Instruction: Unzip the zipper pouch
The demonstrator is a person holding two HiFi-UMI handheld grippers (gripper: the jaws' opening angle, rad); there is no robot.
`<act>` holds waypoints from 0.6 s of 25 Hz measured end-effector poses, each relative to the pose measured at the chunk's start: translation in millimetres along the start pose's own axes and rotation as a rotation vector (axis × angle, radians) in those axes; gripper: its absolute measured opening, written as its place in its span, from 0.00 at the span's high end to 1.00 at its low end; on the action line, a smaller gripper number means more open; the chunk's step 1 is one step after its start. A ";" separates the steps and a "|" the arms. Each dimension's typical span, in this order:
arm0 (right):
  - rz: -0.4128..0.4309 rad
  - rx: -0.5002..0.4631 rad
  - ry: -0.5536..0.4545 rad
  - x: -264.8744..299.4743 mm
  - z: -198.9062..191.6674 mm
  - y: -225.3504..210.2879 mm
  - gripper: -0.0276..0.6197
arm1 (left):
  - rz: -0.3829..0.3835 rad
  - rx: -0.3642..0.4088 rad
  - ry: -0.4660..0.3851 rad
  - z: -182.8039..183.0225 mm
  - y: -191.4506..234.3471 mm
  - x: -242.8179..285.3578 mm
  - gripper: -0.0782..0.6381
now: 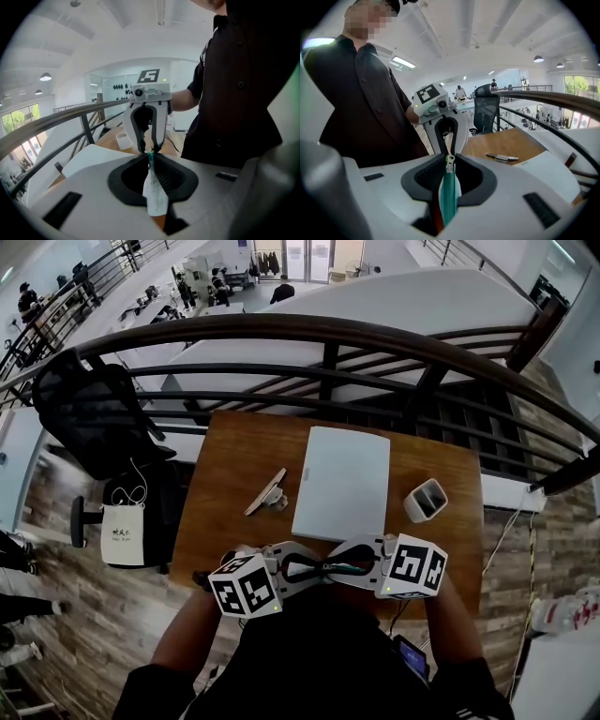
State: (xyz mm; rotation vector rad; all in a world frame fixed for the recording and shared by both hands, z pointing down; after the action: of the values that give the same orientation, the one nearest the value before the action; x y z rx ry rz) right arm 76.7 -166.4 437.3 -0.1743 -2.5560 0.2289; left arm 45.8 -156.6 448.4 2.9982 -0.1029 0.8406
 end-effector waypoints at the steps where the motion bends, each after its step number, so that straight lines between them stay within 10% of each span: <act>1: -0.005 -0.014 0.017 1.8 -1.6 0.4 0.86 | 0.001 0.005 0.014 -2.2 -0.2 1.5 0.83; 15: -0.156 -0.080 -0.197 -17.7 21.5 -4.6 0.89 | 0.044 -0.170 -0.213 12.9 16.1 -18.3 0.83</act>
State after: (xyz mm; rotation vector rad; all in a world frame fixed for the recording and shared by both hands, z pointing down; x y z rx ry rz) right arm 79.3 -176.6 411.1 0.0195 -2.7602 0.0877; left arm 35.7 -172.2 428.0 2.9223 -0.2323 0.4851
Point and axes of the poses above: the fingertips, and each gripper's own axes: x forward along the fingers, y to its left, z out of its top, the point moved 3 cm from there along -x, backward along the fingers, and after that the axes turned 2 degrees about -x, right-handed, at the moved point
